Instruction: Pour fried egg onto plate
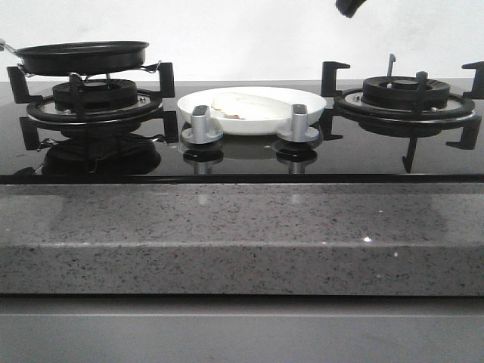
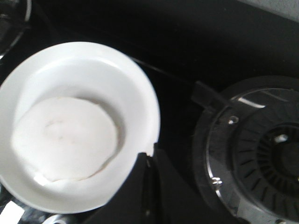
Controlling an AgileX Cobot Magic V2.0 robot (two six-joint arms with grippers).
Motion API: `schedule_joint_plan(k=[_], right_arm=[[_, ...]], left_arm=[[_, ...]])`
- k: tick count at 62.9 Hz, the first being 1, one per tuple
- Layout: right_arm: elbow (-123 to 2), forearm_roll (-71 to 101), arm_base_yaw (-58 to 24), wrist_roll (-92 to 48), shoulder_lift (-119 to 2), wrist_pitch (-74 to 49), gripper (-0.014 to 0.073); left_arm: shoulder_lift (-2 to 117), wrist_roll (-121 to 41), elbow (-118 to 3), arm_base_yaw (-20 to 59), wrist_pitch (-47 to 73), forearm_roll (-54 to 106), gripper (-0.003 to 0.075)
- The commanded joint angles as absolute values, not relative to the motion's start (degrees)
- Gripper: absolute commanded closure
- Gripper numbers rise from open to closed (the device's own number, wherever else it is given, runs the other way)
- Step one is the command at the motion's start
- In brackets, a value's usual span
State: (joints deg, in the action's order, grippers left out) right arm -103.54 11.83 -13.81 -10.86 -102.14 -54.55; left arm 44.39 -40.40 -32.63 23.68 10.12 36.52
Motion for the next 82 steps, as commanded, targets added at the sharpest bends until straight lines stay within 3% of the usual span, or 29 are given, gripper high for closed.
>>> schedule_joint_plan(k=[1,20,44,67,82], right_arm=[[-96.1,11.1,-15.2,-11.6,-92.6,-45.2,0.0662],[-65.6,10.8,-15.8,-11.6,-71.6,-27.1,0.0662],[-37.8,10.9,-15.8,-11.6,-45.1,-14.8,0.0662],[-23.8,10.9,-15.8,-11.6,-19.0,-13.4,0.0662],[-22.1,10.9,-15.8,-11.6,-14.5,-13.5,0.0662]], left_arm=[[44.3,-40.0,-34.2,24.2,6.2,37.4,0.0741],[44.4,-40.0,-34.2,24.2,6.2,37.4,0.0741],[44.4,-40.0,-34.2,24.2,6.2,37.4,0.0741],[44.4,-40.0,-34.2,24.2,6.2,37.4,0.0741],[44.4,-40.0,-34.2,24.2,6.2,37.4,0.0741]])
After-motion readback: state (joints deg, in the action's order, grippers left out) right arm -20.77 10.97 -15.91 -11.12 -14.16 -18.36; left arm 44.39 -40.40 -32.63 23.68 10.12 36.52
